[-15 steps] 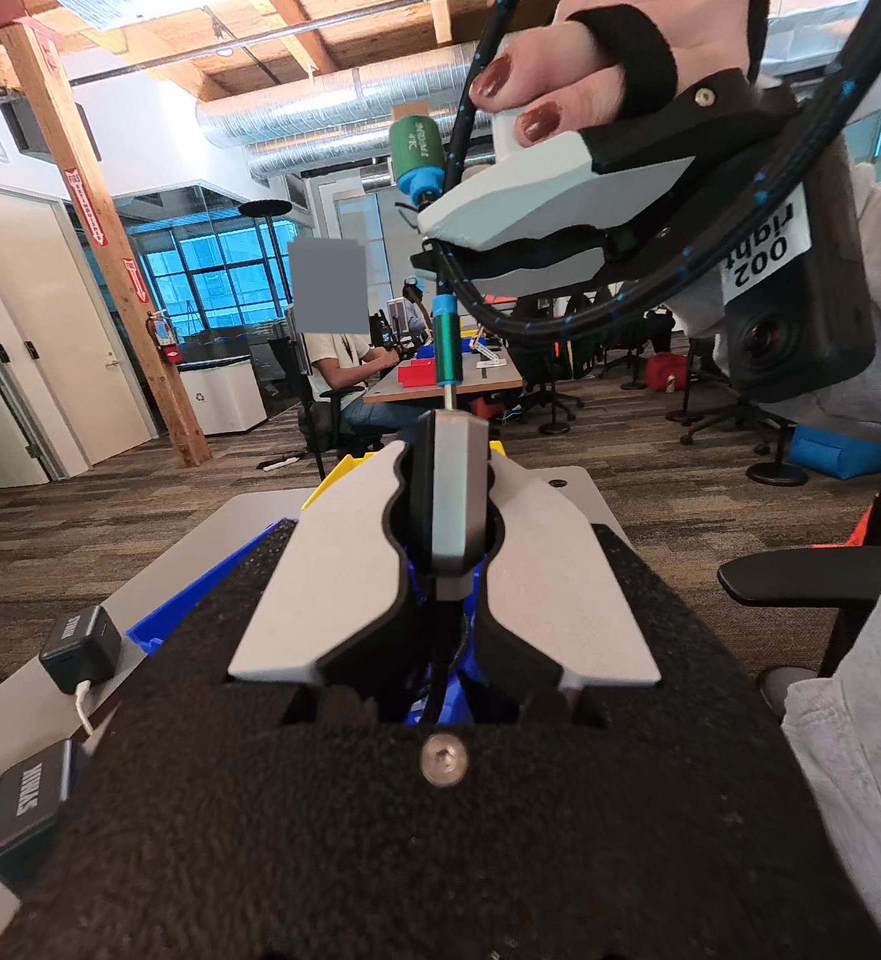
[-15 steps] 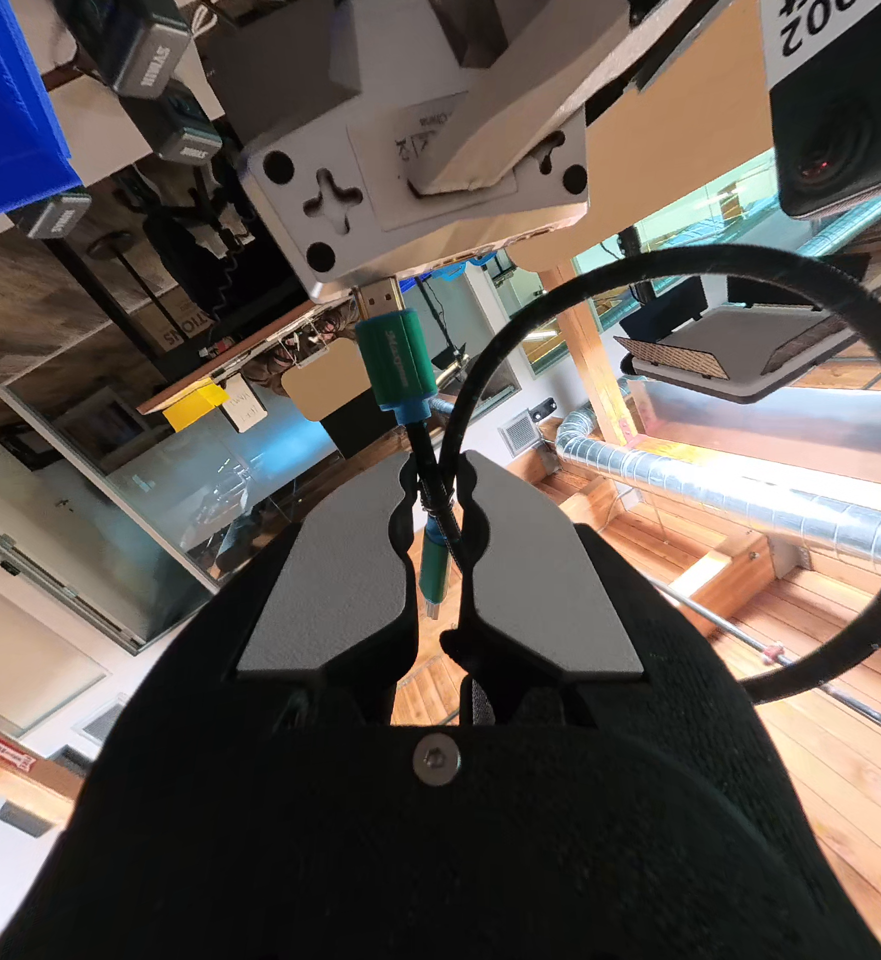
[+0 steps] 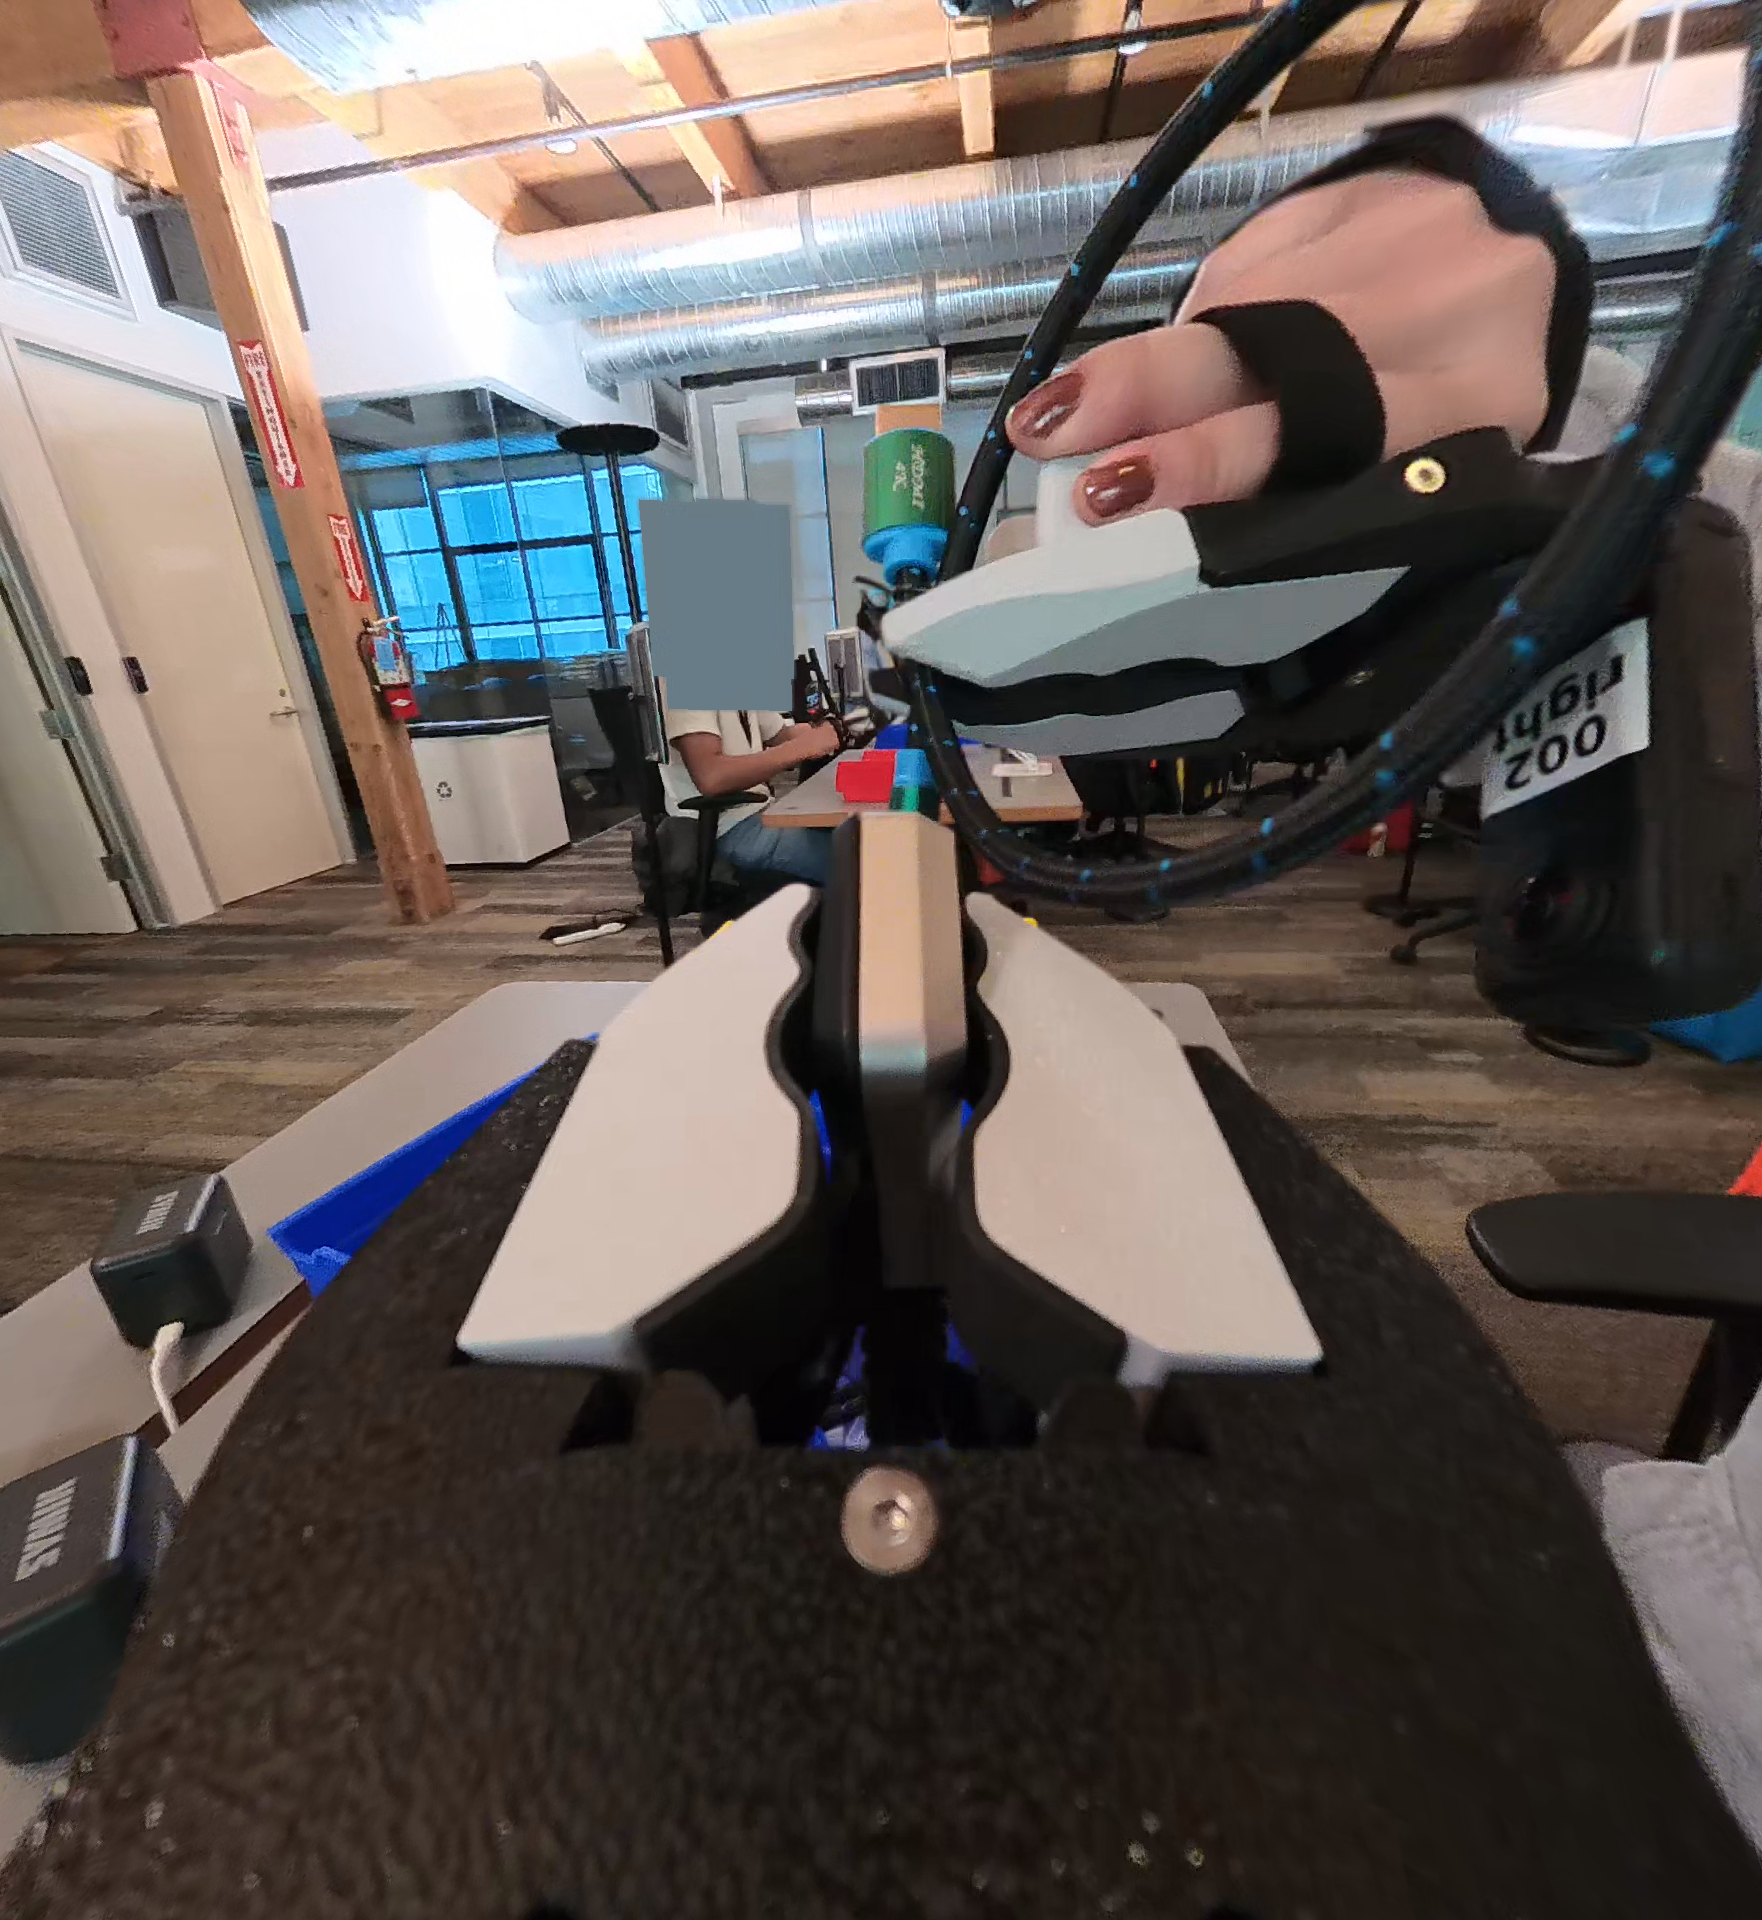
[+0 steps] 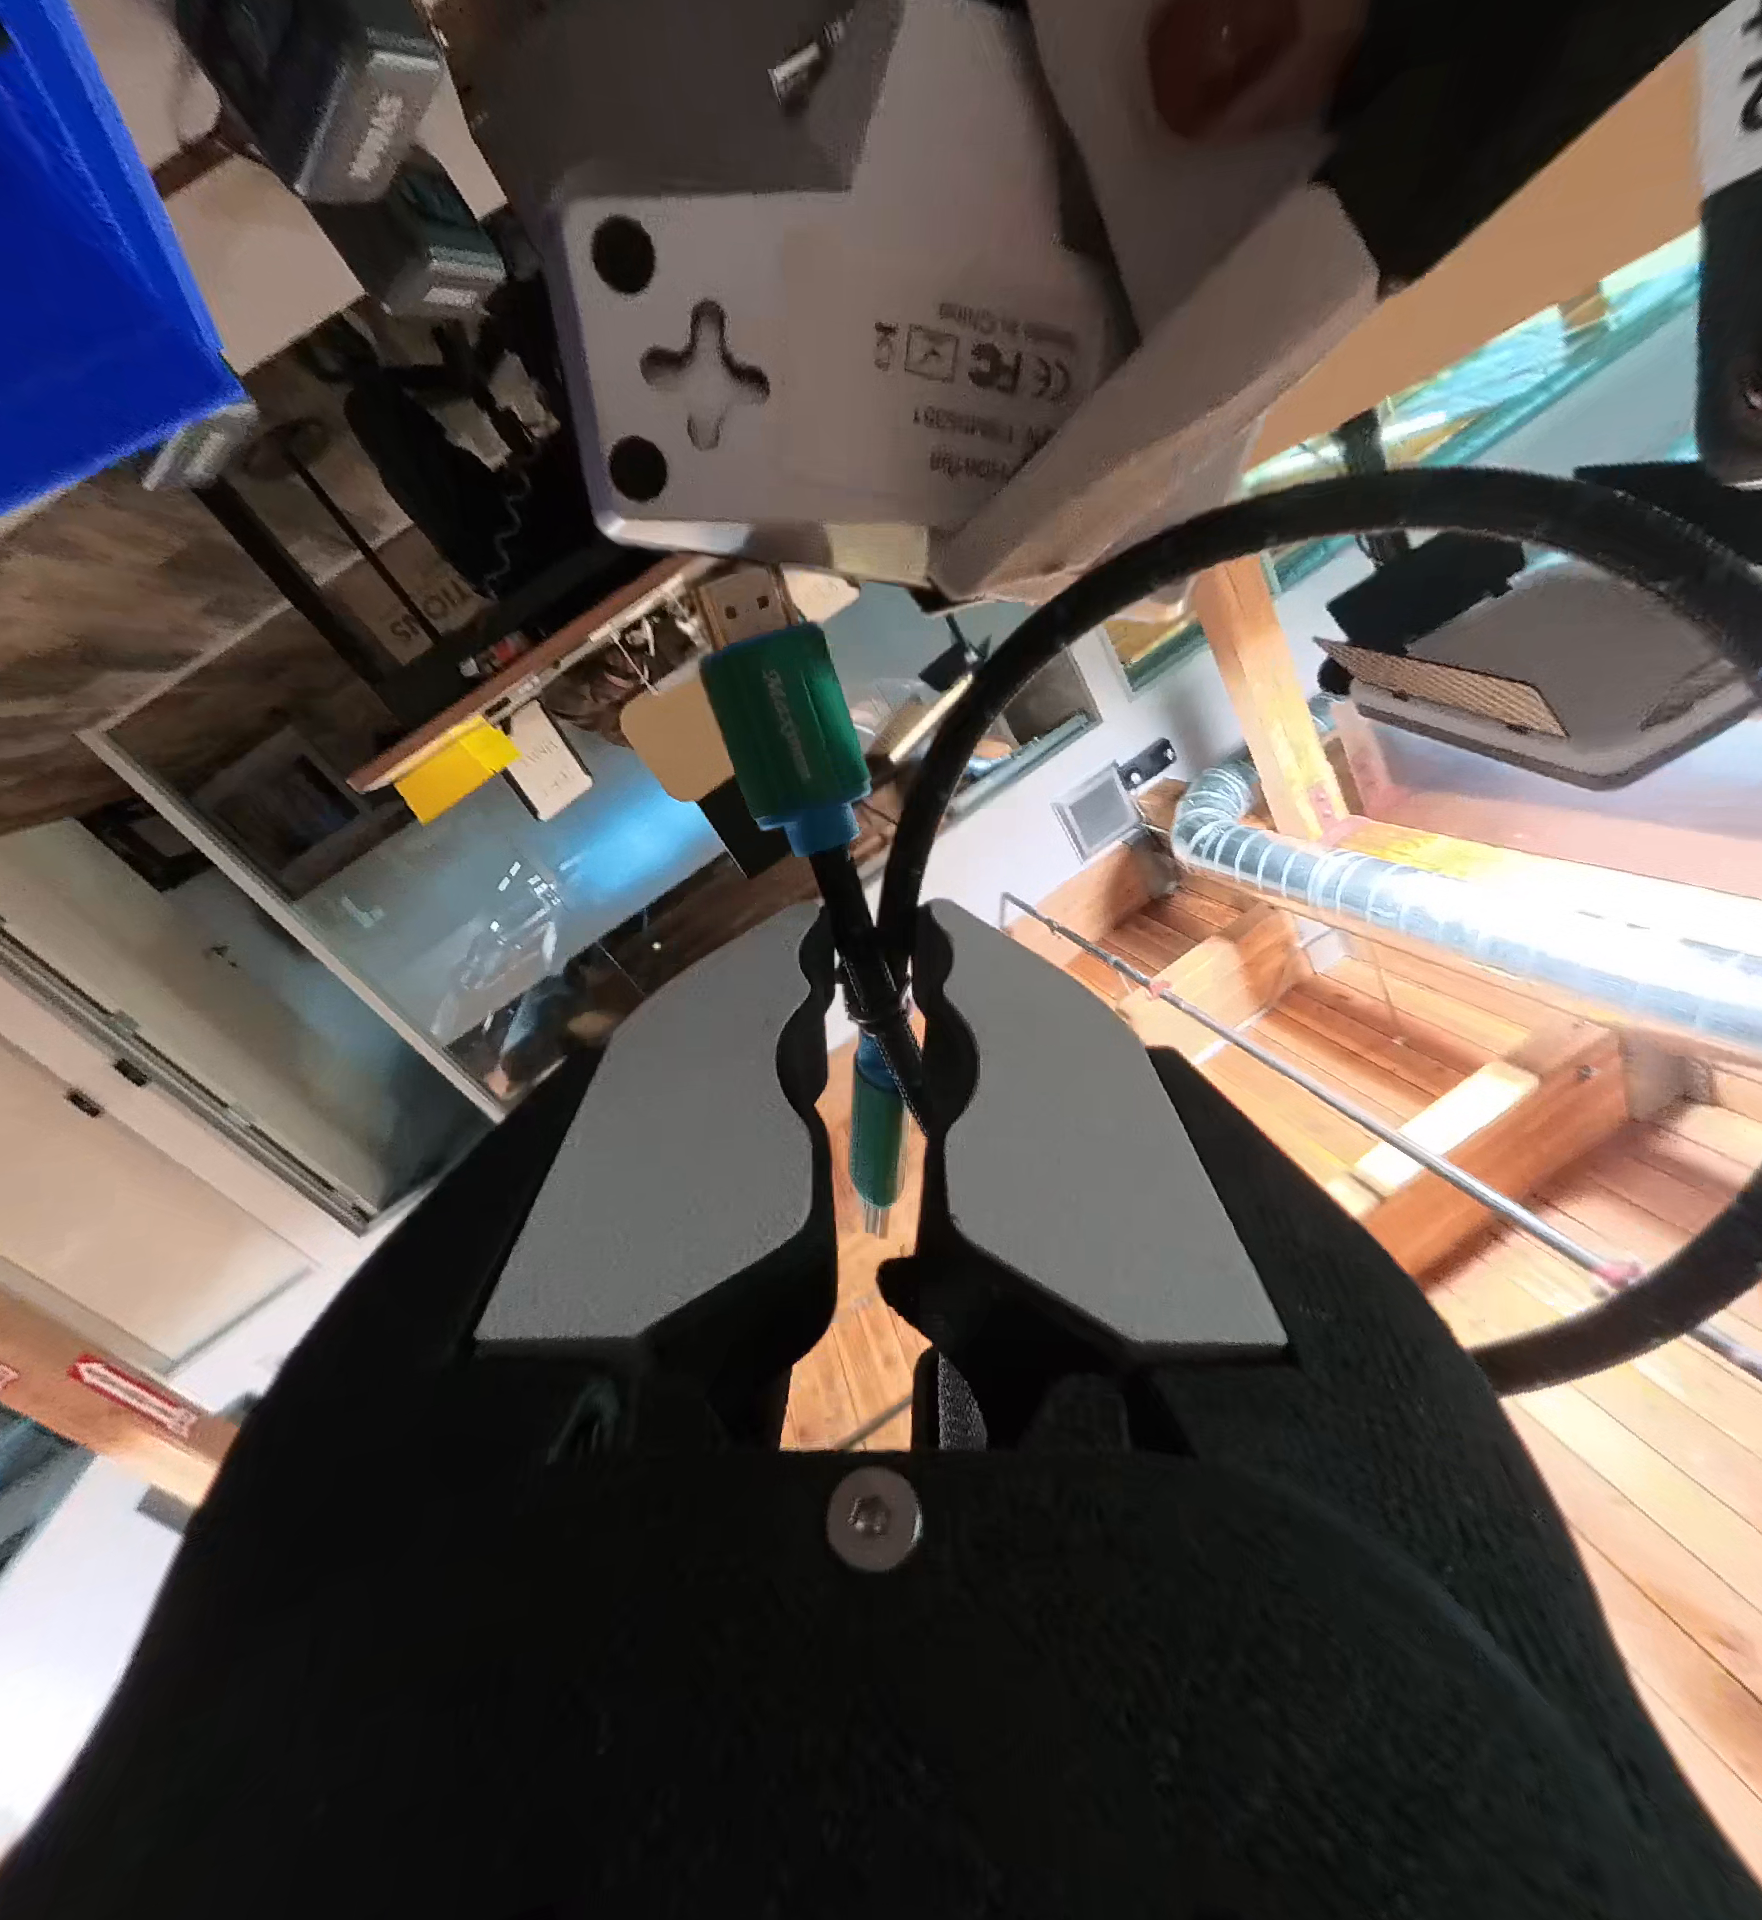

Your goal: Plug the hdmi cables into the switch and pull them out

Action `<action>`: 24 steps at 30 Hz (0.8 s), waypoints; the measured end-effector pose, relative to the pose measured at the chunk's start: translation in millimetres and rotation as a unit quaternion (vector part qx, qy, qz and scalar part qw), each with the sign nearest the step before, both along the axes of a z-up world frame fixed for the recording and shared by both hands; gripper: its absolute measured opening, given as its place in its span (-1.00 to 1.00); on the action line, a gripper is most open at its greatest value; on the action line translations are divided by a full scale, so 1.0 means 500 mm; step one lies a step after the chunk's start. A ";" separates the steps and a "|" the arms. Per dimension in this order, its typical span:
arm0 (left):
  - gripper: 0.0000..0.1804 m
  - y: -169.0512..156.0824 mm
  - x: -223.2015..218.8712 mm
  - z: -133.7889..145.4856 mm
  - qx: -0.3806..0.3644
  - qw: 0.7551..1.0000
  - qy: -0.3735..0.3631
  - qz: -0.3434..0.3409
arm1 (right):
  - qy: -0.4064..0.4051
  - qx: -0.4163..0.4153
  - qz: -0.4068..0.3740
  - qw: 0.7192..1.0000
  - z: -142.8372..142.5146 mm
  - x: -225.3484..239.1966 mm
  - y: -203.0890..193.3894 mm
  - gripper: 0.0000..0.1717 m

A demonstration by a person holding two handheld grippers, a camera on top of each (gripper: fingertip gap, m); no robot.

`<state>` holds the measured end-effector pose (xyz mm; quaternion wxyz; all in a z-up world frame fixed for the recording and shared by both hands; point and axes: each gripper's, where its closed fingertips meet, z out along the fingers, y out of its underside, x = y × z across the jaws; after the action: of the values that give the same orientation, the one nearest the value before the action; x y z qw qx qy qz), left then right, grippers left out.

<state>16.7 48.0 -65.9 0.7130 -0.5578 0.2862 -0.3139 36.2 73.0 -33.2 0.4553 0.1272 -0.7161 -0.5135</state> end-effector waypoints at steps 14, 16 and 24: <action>-0.76 -0.004 -0.034 0.029 0.048 0.996 -0.074 -0.018 | 0.162 -0.129 -0.043 0.977 0.019 0.005 0.025 -0.86; -0.76 -0.009 -0.037 0.037 0.059 0.994 -0.087 -0.018 | 0.161 -0.130 -0.041 0.978 0.023 0.011 0.023 -0.86; -0.76 -0.006 -0.012 0.020 0.055 0.996 -0.064 -0.028 | 0.100 -0.090 -0.020 0.991 0.021 0.010 0.013 -0.87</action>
<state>10.8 44.8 -56.0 0.7504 -0.4885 0.2720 -0.3526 41.1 79.3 -22.9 0.5239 0.0198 -0.7129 -0.4657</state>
